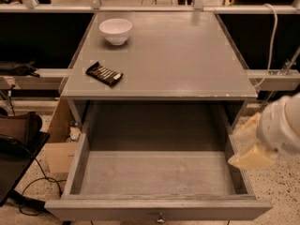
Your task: Close top drawer
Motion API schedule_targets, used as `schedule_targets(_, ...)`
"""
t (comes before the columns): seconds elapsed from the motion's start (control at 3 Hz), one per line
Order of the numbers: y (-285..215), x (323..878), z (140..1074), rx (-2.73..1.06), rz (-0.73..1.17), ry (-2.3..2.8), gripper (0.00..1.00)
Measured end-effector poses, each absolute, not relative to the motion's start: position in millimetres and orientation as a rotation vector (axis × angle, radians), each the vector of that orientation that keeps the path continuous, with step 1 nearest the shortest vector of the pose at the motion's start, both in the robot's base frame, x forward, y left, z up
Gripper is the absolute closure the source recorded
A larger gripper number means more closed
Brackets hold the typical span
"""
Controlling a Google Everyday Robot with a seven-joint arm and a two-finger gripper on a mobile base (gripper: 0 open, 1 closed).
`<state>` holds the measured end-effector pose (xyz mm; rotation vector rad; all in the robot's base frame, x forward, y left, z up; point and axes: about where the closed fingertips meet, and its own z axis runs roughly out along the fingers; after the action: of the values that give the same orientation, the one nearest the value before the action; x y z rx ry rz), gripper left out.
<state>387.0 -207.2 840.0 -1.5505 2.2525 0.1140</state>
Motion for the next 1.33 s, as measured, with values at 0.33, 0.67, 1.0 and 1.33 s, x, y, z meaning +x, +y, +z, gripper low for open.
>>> schedule_targets(0.33, -217, 350, 754, -1.441, 0.238, 2.373, 0.7)
schedule_targets(0.67, -221, 297, 670, -1.414, 0.358, 2.48, 0.94)
schedule_targets(1.0, -215, 250, 606, -1.41, 0.431, 2.508, 1.0)
schedule_targets(1.33, -206, 232, 573, -1.421, 0.426, 2.476, 1.0)
